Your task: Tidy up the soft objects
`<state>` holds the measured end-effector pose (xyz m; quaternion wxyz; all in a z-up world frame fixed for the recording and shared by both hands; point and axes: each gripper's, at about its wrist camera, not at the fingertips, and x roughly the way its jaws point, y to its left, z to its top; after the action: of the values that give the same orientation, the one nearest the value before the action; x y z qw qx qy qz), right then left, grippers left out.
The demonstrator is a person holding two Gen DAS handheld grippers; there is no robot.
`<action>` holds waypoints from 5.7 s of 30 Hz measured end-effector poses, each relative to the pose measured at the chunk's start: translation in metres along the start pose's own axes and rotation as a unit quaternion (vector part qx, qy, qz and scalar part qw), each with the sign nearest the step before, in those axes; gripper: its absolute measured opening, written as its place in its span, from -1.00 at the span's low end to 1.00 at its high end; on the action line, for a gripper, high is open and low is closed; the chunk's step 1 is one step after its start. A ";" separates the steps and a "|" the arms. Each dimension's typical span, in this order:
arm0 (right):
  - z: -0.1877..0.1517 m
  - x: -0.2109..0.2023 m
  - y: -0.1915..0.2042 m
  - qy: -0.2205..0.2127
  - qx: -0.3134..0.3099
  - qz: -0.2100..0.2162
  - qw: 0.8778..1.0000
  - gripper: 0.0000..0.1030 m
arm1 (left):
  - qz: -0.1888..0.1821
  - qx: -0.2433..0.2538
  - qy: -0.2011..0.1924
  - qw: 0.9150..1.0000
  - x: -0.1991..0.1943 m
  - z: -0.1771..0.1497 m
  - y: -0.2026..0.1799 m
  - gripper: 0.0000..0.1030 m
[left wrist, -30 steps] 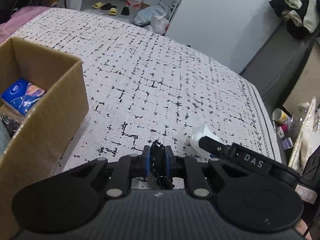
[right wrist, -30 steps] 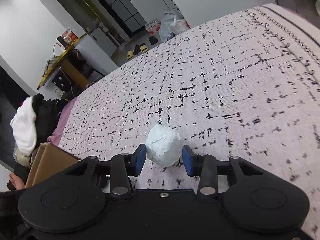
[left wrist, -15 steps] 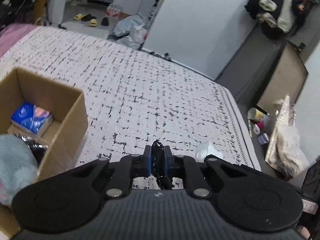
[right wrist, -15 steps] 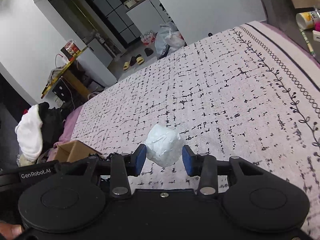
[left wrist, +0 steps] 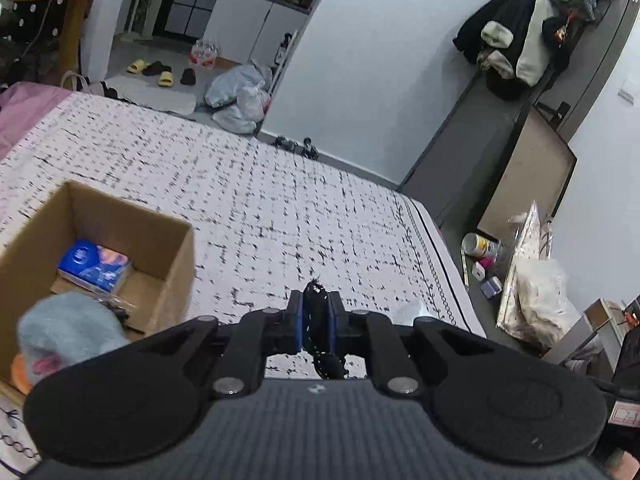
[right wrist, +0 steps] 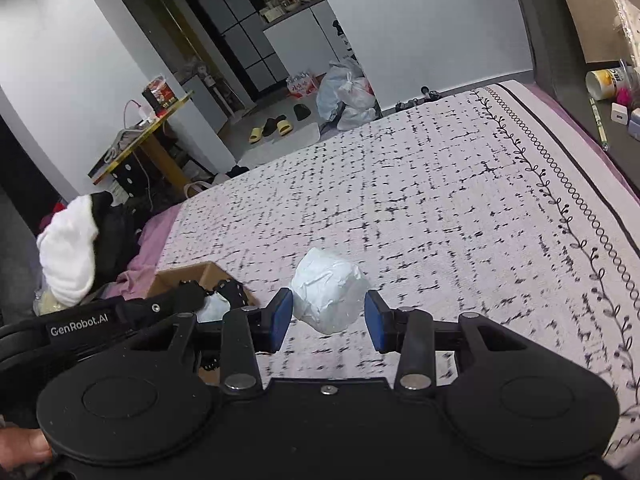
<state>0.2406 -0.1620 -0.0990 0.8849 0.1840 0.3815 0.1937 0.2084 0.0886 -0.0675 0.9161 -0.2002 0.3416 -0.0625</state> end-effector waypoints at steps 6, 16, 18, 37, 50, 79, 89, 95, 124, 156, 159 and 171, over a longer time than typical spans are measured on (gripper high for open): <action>-0.003 -0.011 0.016 -0.003 -0.001 0.004 1.000 -0.24 | 0.002 0.006 -0.013 1.000 -0.024 0.007 0.007 -0.79; 0.000 -0.027 0.044 -0.014 -0.021 0.011 1.000 -0.24 | -0.011 0.013 -0.034 0.999 -0.053 0.015 0.014 -0.79; 0.001 -0.028 0.050 -0.015 -0.026 0.011 0.999 -0.24 | -0.011 0.013 -0.038 0.999 -0.057 0.017 0.016 -0.79; -0.003 -0.001 0.115 0.003 -0.080 0.036 0.996 -0.24 | 0.023 -0.066 -0.051 0.996 -0.075 0.041 0.093 -0.78; -0.017 0.046 0.163 0.036 -0.113 0.056 0.991 -0.24 | 0.050 -0.127 -0.052 0.989 -0.073 0.043 0.147 -0.78; -0.014 0.109 0.175 0.059 -0.098 0.028 0.993 0.20 | 0.111 -0.137 -0.073 0.982 -0.048 0.040 0.163 0.20; -0.006 0.075 0.159 0.042 -0.091 0.022 0.995 0.72 | 0.127 -0.080 -0.042 0.988 -0.052 0.043 0.138 0.71; 0.003 0.045 0.141 0.024 -0.081 0.028 0.996 0.89 | 0.128 -0.066 -0.019 0.989 -0.059 0.041 0.121 0.80; 0.003 -0.096 0.074 -0.053 -0.054 -0.002 0.997 1.00 | 0.078 0.075 -0.013 0.994 -0.132 0.003 -0.007 0.99; -0.064 -0.177 0.070 -0.057 -0.086 -0.024 0.994 1.00 | 0.083 0.136 0.009 0.987 -0.191 -0.059 -0.052 0.99; -0.074 -0.178 0.072 -0.047 -0.089 -0.024 0.995 1.00 | 0.081 0.137 0.008 0.987 -0.195 -0.065 -0.050 0.99; -0.093 -0.183 0.082 -0.032 -0.110 -0.029 0.993 1.00 | 0.071 0.151 0.003 0.986 -0.206 -0.078 -0.045 0.99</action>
<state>0.0386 -0.1639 -0.0088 0.9168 0.0807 0.3349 0.2023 0.0022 0.0737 0.0211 0.9371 -0.0342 0.3441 -0.0485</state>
